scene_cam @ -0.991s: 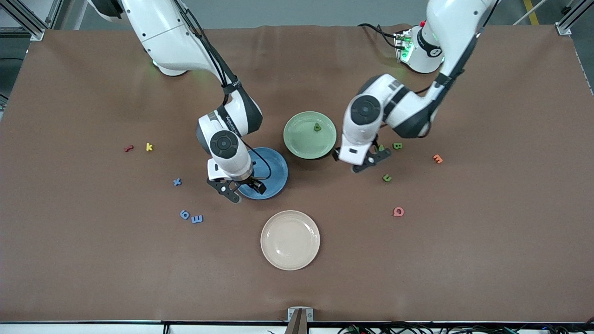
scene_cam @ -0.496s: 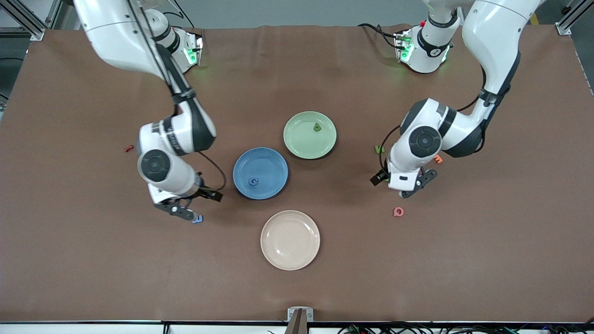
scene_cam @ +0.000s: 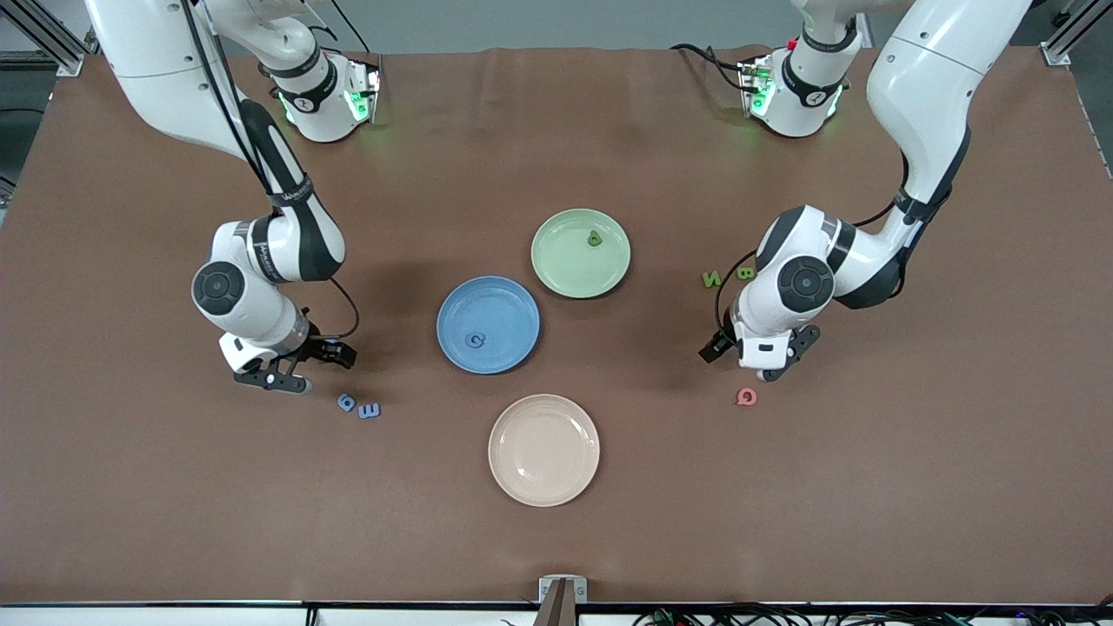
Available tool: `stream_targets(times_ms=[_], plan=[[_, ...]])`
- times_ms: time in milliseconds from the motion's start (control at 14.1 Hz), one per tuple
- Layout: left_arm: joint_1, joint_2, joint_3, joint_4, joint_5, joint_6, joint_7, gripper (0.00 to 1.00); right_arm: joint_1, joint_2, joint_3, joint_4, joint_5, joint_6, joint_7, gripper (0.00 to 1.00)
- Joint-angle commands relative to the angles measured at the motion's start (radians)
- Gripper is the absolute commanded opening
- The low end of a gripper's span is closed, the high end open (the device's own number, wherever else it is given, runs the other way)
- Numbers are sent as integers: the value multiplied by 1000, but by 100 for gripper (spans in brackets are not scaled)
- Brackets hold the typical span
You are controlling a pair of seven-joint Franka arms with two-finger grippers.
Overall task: Sort letters by color into matching plates
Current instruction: 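Grasp blue x with the right gripper while the left gripper grasps green u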
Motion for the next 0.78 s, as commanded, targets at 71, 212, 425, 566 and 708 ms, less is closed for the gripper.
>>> stream_targets(times_ms=[71,212,425,566,708], plan=[[3,5,2,-29,14,23,-17,88,-32,-37,20,-73,1,32,-62,92],[3,8,2,-32,14,23,-17,81,-23,-37,23,-83,0,31,-71,92],[3,28,2,-32,14,23,-16,74,-20,-40,26,-89,1,23,-216,93],[3,38,2,-30,14,23,-16,71,-20,-45,26,-102,3,20,-249,92],[6,41,4,-29,17,23,-14,69,-20,-48,26,-108,3,20,-278,89]])
